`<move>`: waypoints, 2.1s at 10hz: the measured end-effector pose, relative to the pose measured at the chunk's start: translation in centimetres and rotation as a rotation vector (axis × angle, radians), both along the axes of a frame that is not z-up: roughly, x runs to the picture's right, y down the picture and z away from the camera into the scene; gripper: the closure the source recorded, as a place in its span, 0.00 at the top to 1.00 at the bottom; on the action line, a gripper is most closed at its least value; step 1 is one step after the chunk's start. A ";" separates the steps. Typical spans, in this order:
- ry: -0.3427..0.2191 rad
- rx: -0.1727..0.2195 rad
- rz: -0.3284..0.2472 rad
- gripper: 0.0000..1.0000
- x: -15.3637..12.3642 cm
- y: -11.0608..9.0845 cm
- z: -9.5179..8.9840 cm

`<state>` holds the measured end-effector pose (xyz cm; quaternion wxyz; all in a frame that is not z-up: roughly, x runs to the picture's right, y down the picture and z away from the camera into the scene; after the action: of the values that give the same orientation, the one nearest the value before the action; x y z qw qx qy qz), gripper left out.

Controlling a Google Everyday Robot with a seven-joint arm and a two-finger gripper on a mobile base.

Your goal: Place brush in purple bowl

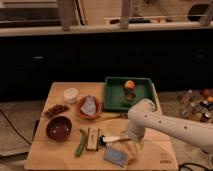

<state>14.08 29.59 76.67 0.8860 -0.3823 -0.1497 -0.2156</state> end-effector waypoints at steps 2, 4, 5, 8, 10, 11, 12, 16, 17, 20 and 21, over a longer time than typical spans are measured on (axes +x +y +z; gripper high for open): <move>-0.009 0.018 0.009 0.80 -0.2 -0.4 0.4; -0.014 0.024 0.021 0.80 -0.4 -0.8 1.2; -0.014 0.024 0.026 0.79 -0.5 -0.8 1.5; -0.012 0.010 0.039 0.55 -0.6 -0.3 2.7; -0.011 0.011 0.046 0.33 -0.5 -0.4 2.9; -0.013 0.015 0.040 0.23 -0.6 -0.6 2.9; -0.013 0.012 0.040 0.12 -0.5 -0.7 2.7; 0.001 0.007 0.039 0.00 -0.3 -1.0 2.2; 0.009 0.011 0.041 0.00 -0.4 -1.8 1.8; 0.037 0.024 0.056 0.00 -0.1 -4.3 0.2; 0.039 0.030 0.063 0.00 -0.1 -4.8 -0.1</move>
<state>13.96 24.83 76.58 0.9006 -0.3683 -0.1412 -0.1823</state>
